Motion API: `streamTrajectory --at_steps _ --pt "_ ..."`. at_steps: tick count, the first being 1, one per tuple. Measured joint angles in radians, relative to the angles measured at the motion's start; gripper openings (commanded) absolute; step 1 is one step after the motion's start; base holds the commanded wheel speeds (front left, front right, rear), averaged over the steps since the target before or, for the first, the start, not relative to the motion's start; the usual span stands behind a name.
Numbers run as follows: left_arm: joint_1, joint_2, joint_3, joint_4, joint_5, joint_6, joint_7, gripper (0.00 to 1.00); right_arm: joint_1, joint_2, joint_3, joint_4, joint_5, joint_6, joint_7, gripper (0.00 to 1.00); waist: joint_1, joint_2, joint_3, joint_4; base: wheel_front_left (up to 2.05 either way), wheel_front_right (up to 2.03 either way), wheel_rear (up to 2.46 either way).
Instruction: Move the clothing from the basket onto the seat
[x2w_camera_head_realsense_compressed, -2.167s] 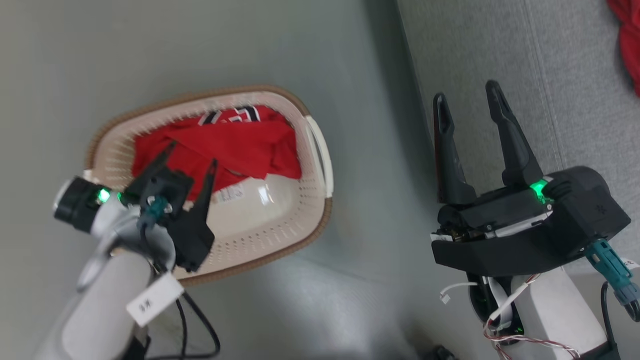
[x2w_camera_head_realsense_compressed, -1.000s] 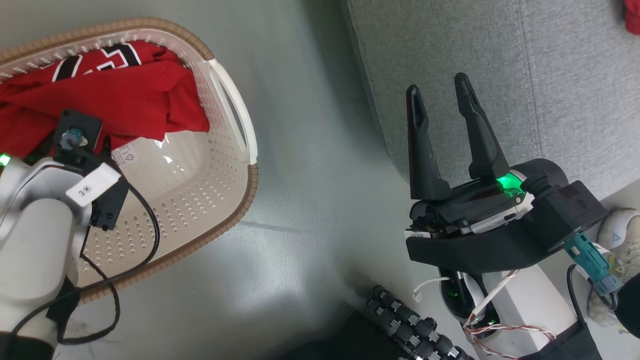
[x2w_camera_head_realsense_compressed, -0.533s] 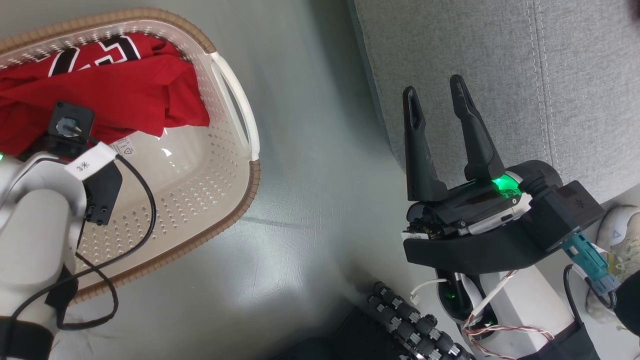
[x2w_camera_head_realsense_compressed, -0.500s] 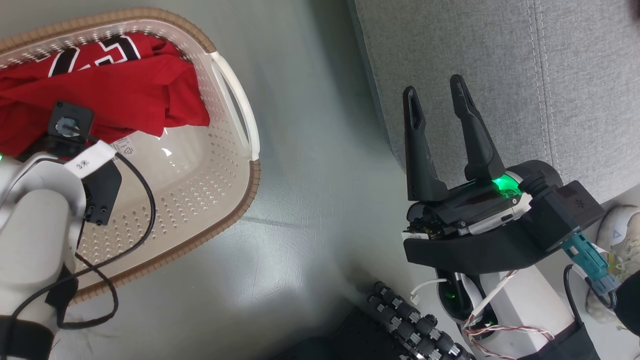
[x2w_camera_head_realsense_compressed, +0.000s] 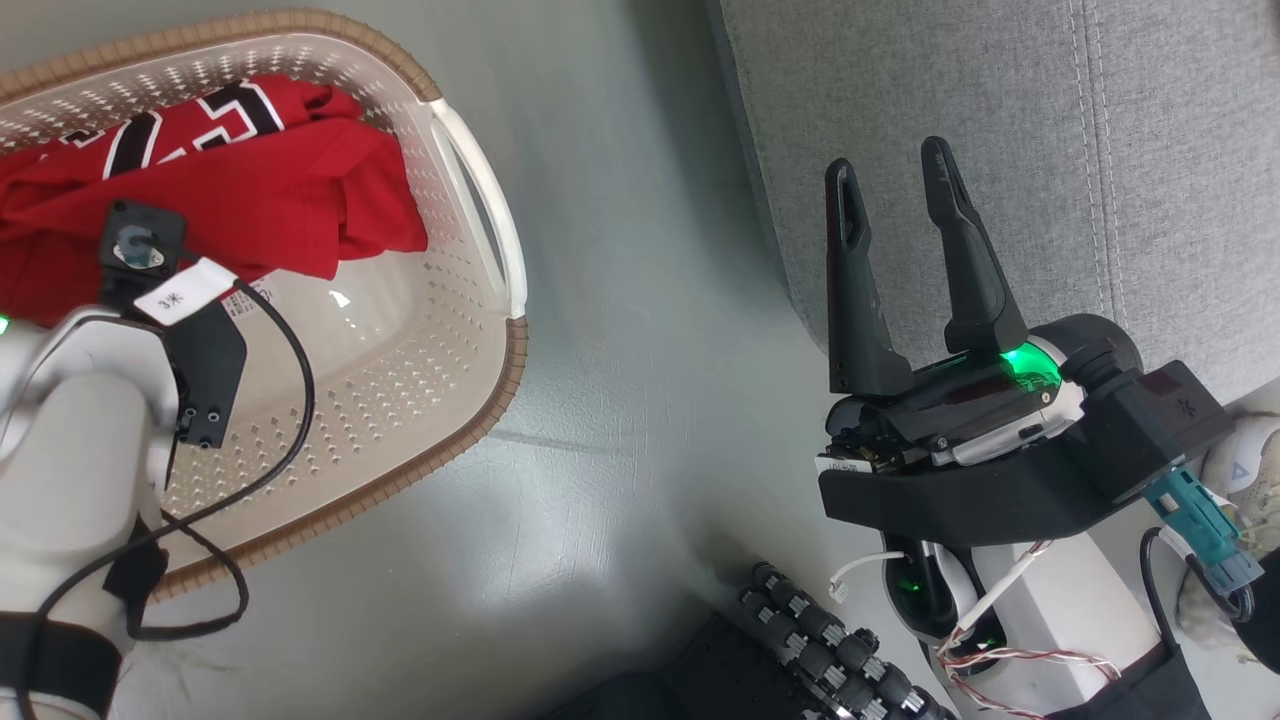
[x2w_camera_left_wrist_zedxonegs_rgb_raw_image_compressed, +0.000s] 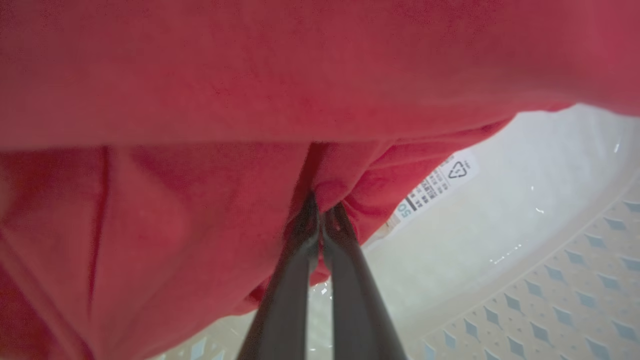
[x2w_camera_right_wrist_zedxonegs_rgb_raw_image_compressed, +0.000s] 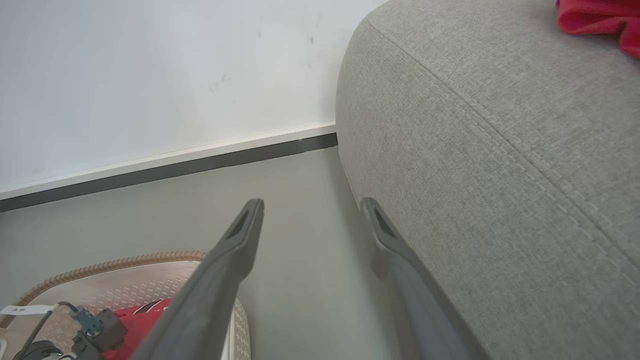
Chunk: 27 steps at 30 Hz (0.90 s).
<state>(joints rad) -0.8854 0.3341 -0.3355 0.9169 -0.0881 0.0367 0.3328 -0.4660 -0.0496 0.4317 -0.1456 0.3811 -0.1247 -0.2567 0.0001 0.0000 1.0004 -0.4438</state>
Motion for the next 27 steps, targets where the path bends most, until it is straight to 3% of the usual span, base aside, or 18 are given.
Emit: streamTrajectory --at_steps 8,27 --pt "-0.01 -0.004 0.034 0.006 -0.042 -0.002 -0.045 0.0 -0.032 0.0 0.009 0.004 -0.004 0.0 0.0 1.0 0.0 0.0 -0.01 0.004 0.0 0.0 0.0" --pt "0.066 -0.192 0.035 -0.026 -0.12 -0.076 -0.291 0.0 -0.058 -0.018 -0.064 0.116 -0.119 0.0 0.0 1.0 -0.0002 0.0 -0.155 0.107 0.0 0.0 0.0"
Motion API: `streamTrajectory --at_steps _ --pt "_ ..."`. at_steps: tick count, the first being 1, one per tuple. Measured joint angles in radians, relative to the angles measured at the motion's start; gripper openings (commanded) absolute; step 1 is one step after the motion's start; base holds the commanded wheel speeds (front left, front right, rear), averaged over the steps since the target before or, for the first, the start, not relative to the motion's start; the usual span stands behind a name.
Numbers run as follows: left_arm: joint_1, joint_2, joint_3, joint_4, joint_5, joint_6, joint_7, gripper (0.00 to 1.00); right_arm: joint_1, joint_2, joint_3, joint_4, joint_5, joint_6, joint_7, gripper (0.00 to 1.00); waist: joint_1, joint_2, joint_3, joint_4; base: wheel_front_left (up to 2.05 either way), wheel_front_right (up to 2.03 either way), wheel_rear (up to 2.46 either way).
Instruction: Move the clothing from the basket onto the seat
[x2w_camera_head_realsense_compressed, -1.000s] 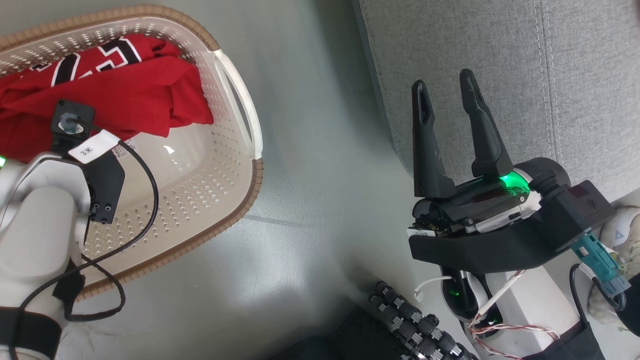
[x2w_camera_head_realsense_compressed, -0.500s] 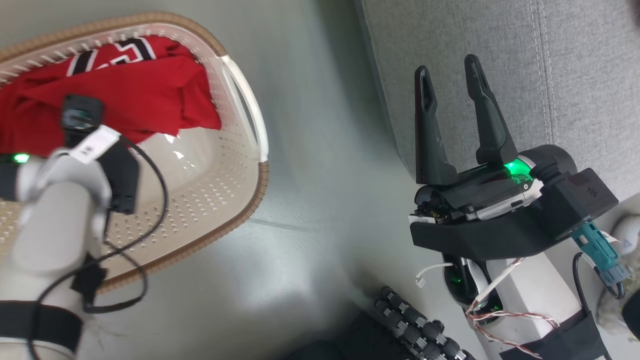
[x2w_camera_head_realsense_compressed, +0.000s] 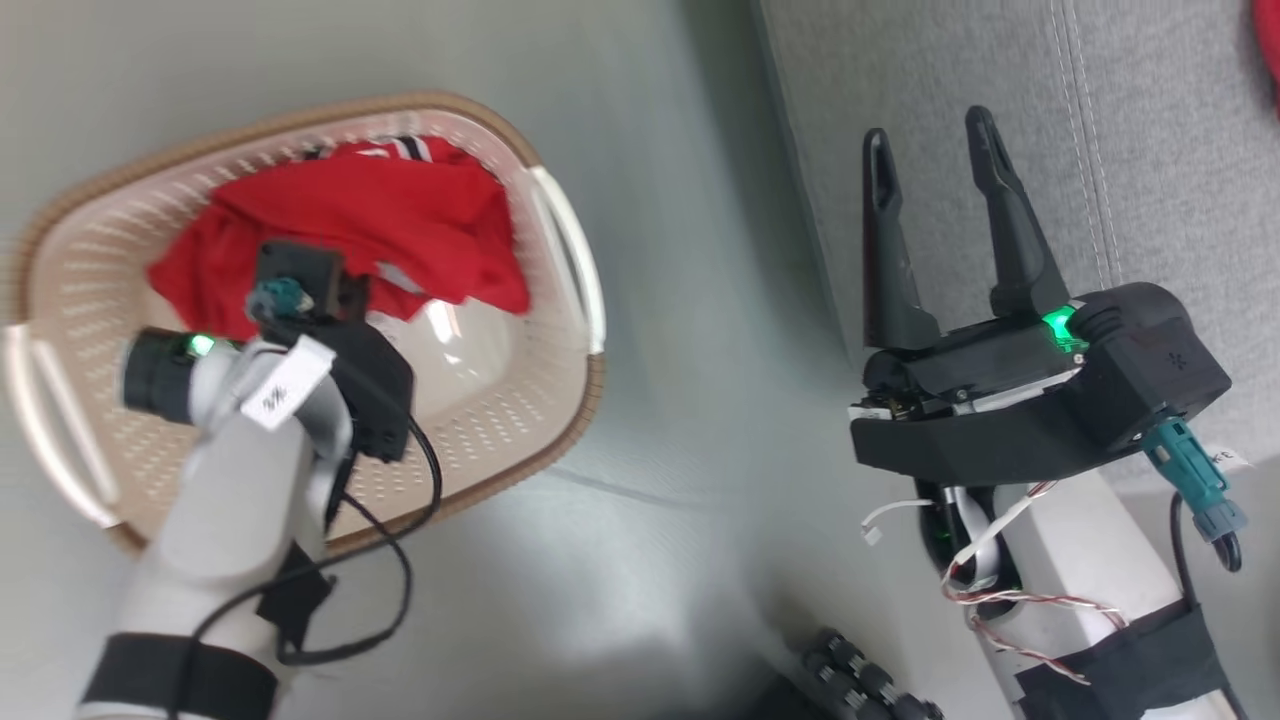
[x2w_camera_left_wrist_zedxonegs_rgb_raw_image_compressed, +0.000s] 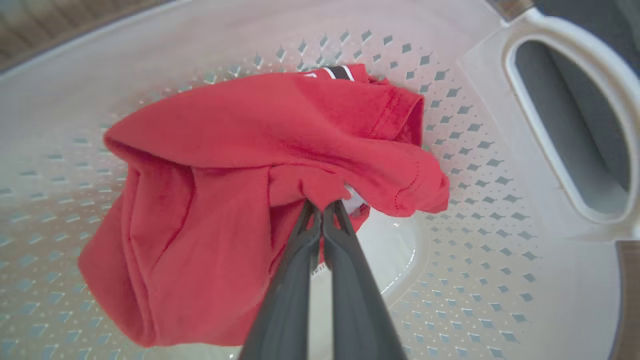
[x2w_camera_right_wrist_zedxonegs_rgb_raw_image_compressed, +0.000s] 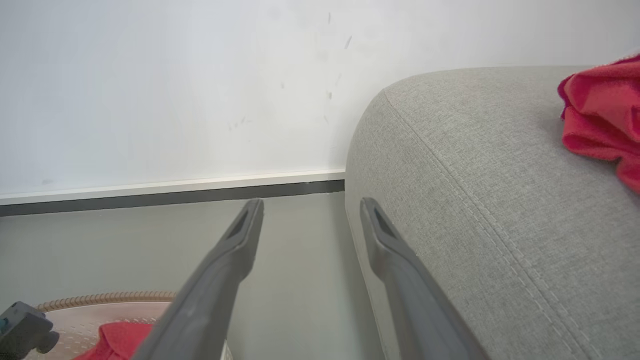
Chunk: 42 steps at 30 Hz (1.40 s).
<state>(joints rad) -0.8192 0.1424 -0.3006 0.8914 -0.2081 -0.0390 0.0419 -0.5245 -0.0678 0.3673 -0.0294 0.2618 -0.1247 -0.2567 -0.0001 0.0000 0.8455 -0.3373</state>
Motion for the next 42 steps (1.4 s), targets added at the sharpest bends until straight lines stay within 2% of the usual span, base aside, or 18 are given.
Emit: streamTrajectory --at_steps 8,15,23,31,42 --pt "0.051 -0.049 0.003 -0.013 -0.047 -0.029 -0.085 0.0 0.006 -0.039 -0.019 0.044 -0.009 0.0 0.0 1.0 0.0 0.0 -0.084 0.059 0.0 0.0 0.0" --pt "0.113 -0.06 0.015 -0.033 -0.1 -0.058 -0.169 0.0 0.051 -0.07 -0.03 0.083 -0.01 0.0 0.0 1.0 -0.0001 0.0 -0.196 0.119 0.0 0.0 0.0" --pt "0.162 -0.075 0.033 -0.076 -0.152 -0.068 -0.239 0.0 0.092 -0.094 -0.035 0.115 -0.006 0.004 0.0 1.0 -0.0001 -0.0001 -0.315 0.175 0.0 0.0 0.0" --pt "0.225 -0.08 0.044 -0.19 -0.204 -0.077 -0.266 0.0 0.166 -0.11 -0.042 0.13 0.013 0.011 0.009 1.0 0.0 -0.0001 -0.443 0.229 0.0 0.0 0.0" --pt "0.32 -0.071 0.036 -0.395 -0.207 -0.084 -0.285 0.0 0.251 -0.119 -0.03 0.158 0.048 0.03 0.028 1.0 0.0 -0.0001 -0.581 0.279 0.0 0.0 0.0"
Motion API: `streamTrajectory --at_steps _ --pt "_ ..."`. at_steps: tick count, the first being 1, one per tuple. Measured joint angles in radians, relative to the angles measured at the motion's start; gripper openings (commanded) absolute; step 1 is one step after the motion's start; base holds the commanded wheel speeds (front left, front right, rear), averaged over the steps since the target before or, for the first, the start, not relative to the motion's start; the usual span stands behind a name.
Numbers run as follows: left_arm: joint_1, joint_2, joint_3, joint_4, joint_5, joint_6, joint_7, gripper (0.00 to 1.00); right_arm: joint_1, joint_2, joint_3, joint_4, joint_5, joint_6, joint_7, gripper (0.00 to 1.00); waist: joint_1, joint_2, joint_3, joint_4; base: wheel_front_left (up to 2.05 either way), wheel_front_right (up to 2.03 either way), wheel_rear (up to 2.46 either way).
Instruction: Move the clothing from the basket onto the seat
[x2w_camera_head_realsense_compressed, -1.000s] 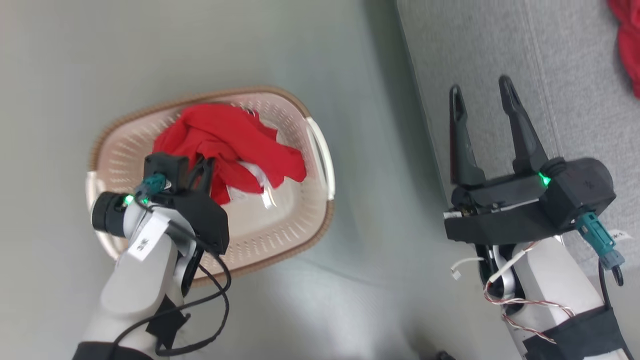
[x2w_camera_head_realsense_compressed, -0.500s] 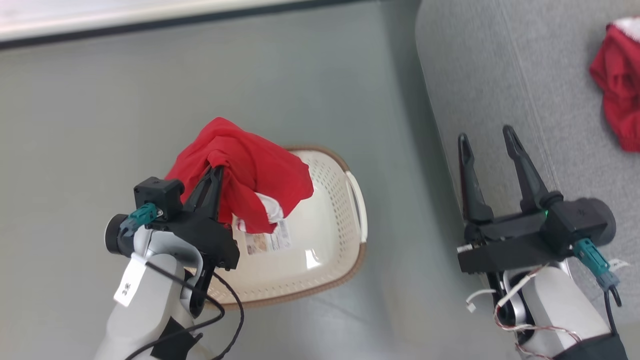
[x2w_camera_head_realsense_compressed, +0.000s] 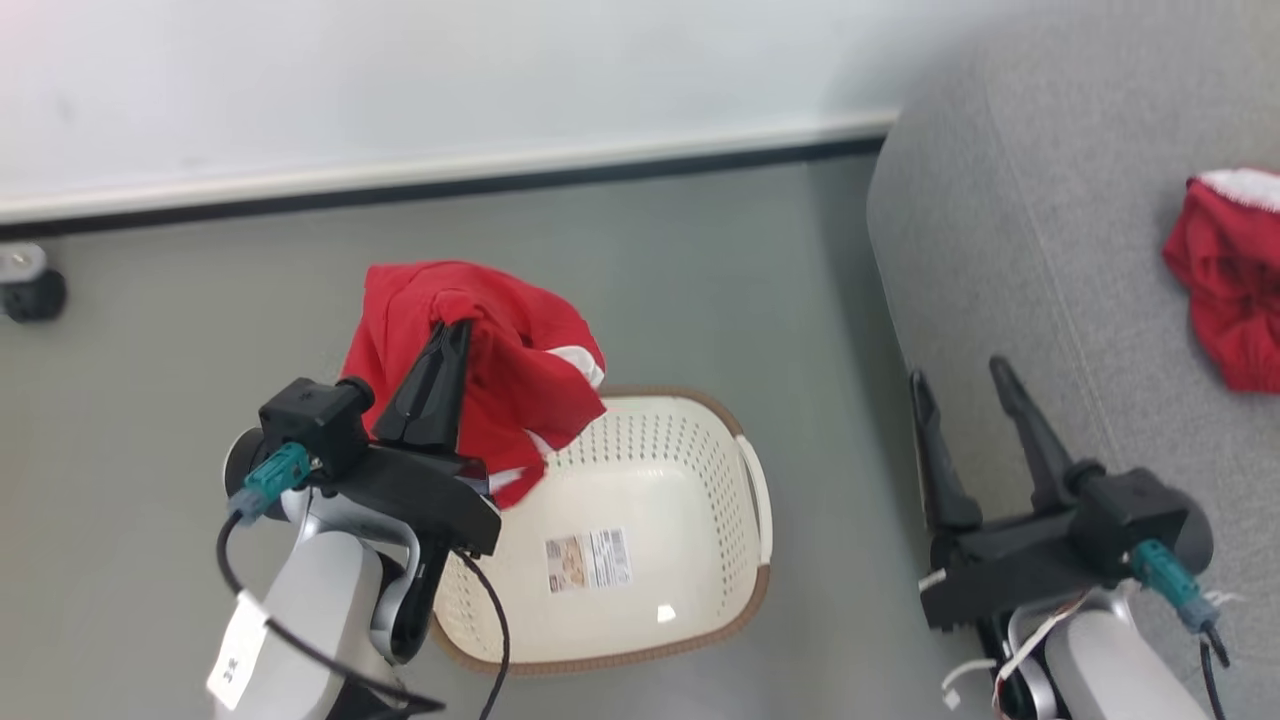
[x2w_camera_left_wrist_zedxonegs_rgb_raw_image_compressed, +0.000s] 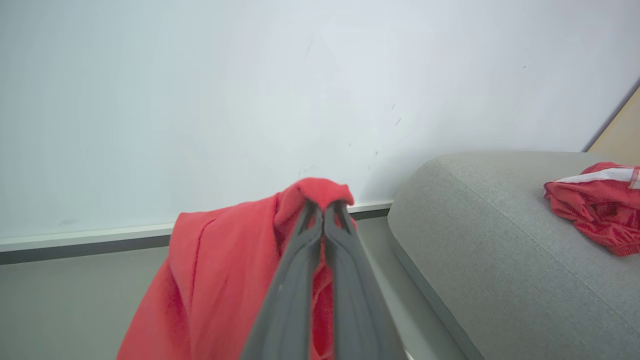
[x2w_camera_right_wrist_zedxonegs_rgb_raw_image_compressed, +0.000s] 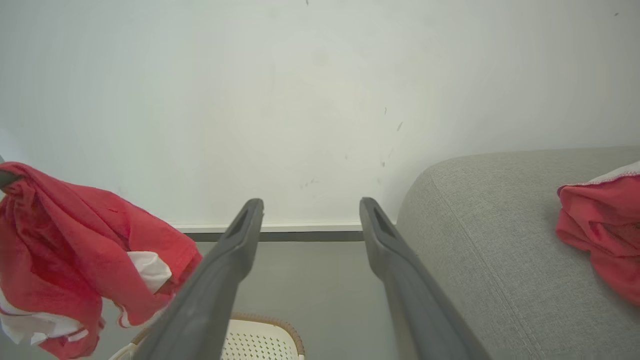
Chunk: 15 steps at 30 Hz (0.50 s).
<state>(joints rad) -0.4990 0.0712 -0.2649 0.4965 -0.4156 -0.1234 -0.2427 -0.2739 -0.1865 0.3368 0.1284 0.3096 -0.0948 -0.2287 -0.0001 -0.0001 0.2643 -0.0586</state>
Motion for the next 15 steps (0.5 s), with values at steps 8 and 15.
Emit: streamTrajectory --at_steps 8,15 --pt "0.08 0.005 -0.004 -0.142 -0.009 0.0 -0.002 0.0 0.047 -0.001 0.016 0.01 0.013 0.016 0.017 1.0 0.0 0.0001 -0.09 0.019 0.0 0.0 0.0" --pt "0.153 0.014 -0.027 -0.238 -0.005 0.0 -0.001 0.0 0.085 -0.003 0.021 0.011 0.026 0.025 0.031 1.0 0.0 0.0 -0.159 0.019 0.0 0.0 0.0"
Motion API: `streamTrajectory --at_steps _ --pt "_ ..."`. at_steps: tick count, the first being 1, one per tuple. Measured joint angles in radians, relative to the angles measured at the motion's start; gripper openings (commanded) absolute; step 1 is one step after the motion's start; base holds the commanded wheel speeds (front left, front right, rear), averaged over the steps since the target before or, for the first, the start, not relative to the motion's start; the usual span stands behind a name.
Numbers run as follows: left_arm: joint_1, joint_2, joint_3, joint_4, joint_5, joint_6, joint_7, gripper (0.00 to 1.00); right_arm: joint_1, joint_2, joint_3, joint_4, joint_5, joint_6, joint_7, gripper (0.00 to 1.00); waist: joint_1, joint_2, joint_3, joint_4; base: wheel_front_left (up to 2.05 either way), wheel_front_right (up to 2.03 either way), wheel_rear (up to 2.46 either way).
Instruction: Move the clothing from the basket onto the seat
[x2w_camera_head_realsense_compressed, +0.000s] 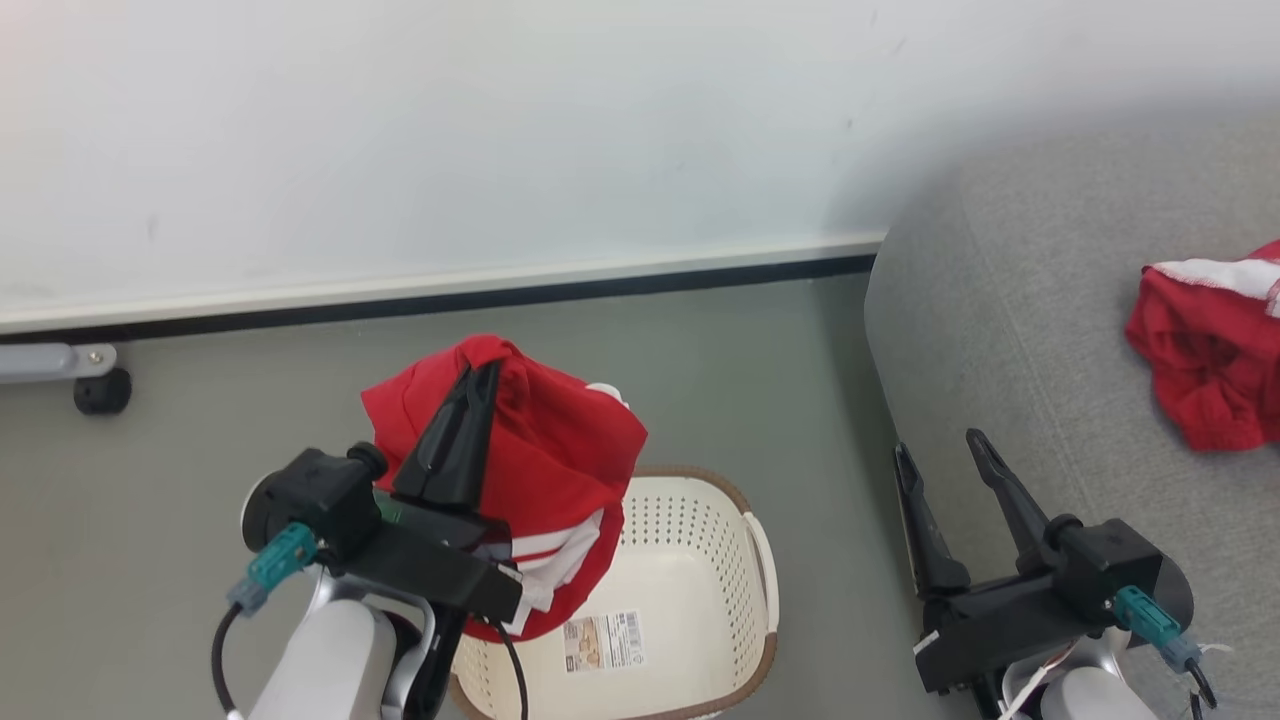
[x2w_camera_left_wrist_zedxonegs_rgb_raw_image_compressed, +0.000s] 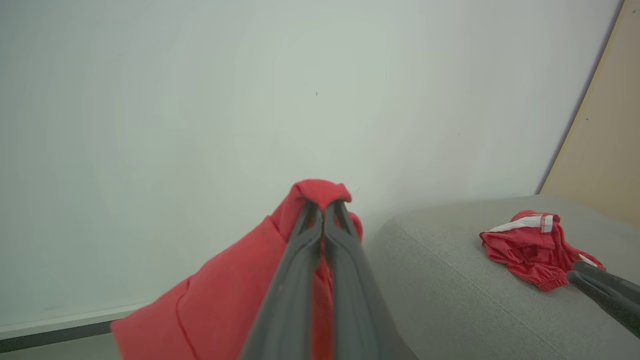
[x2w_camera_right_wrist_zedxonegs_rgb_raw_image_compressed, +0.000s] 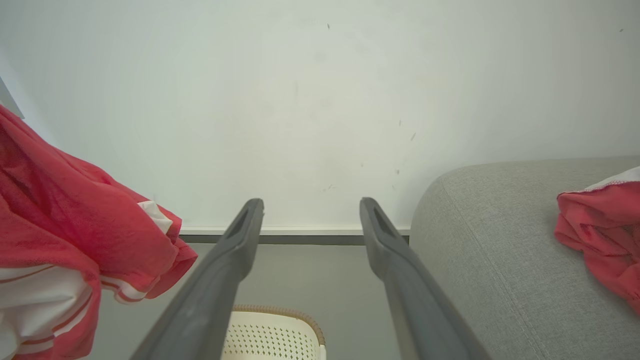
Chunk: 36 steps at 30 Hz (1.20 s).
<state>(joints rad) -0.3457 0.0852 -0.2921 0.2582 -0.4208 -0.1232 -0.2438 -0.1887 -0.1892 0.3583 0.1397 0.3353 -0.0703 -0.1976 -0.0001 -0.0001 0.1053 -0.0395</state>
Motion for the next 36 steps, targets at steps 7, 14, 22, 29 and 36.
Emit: streamTrajectory --at_steps 7,14,22,29,36 --pt "0.068 0.003 -0.017 -0.097 0.008 0.018 0.024 0.0 0.041 -0.008 0.002 -0.008 0.008 0.0 0.012 1.0 0.0 0.0 -0.056 -0.008 0.0 0.0 0.0" --pt "0.109 0.005 -0.035 -0.195 0.009 0.036 0.062 0.0 0.066 -0.012 0.003 -0.038 0.018 0.0 0.021 1.0 0.0 0.0 -0.082 -0.017 0.0 0.0 0.0" --pt "0.123 0.01 -0.036 -0.254 0.01 0.054 0.106 0.0 0.071 -0.013 0.005 -0.052 0.02 0.0 0.038 1.0 0.0002 0.0001 -0.085 -0.02 0.0 0.0 0.0" --pt "0.13 0.012 -0.036 -0.299 0.01 0.072 0.145 0.0 0.07 -0.016 0.007 -0.07 0.026 0.0 0.048 1.0 0.0001 0.0001 -0.084 -0.022 0.0 0.0 0.0" --pt "0.13 0.017 -0.034 -0.316 0.01 0.08 0.169 0.0 0.042 -0.016 0.046 -0.077 0.024 0.024 0.063 1.0 0.0001 0.0002 -0.079 -0.023 0.0 0.0 0.0"
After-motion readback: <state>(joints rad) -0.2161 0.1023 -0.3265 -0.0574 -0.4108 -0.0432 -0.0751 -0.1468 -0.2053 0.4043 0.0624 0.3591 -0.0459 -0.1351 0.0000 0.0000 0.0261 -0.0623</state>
